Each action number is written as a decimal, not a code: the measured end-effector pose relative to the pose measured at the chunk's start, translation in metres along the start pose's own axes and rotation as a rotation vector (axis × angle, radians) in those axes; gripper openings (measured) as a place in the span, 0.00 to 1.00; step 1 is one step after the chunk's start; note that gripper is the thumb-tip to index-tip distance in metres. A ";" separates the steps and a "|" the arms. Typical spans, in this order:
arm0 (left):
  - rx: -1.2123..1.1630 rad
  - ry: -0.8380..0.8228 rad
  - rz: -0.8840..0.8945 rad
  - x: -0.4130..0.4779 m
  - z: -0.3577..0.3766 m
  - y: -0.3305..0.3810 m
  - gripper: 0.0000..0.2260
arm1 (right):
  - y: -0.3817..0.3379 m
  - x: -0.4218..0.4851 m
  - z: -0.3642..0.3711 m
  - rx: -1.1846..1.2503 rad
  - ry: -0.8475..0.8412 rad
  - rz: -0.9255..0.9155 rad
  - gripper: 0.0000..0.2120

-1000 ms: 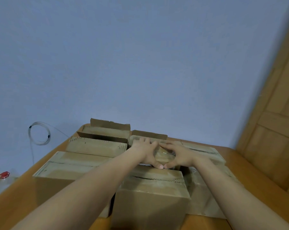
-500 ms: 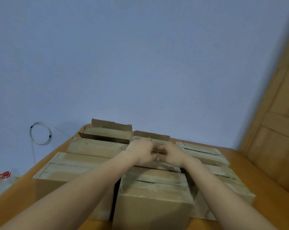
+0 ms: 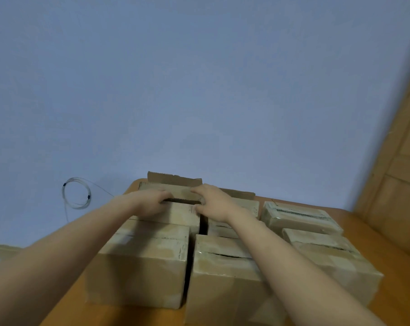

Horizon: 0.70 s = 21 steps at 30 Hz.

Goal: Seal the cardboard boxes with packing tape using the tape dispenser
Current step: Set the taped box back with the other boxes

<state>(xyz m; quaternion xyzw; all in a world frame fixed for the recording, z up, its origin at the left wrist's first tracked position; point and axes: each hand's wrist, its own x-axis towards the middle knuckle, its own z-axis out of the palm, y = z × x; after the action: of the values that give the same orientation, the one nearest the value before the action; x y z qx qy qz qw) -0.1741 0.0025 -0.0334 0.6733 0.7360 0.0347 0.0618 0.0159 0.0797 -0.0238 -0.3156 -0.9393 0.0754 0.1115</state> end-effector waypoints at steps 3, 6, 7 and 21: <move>0.016 -0.047 -0.022 -0.001 0.004 0.002 0.22 | -0.009 0.009 0.020 0.025 -0.089 0.042 0.29; 0.025 -0.039 -0.025 0.004 0.008 0.003 0.26 | -0.019 0.016 0.034 0.009 -0.150 0.078 0.27; 0.055 -0.055 -0.020 0.007 0.009 0.001 0.25 | -0.022 0.018 0.037 0.016 -0.163 0.087 0.26; -0.088 -0.317 -0.058 0.028 0.001 -0.018 0.33 | -0.021 0.048 0.026 0.136 -0.505 0.224 0.34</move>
<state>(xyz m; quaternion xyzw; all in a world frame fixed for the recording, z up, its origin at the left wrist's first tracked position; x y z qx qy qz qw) -0.1943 0.0288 -0.0380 0.6456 0.7339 -0.0415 0.2073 -0.0407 0.0902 -0.0369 -0.3803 -0.8895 0.2263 -0.1139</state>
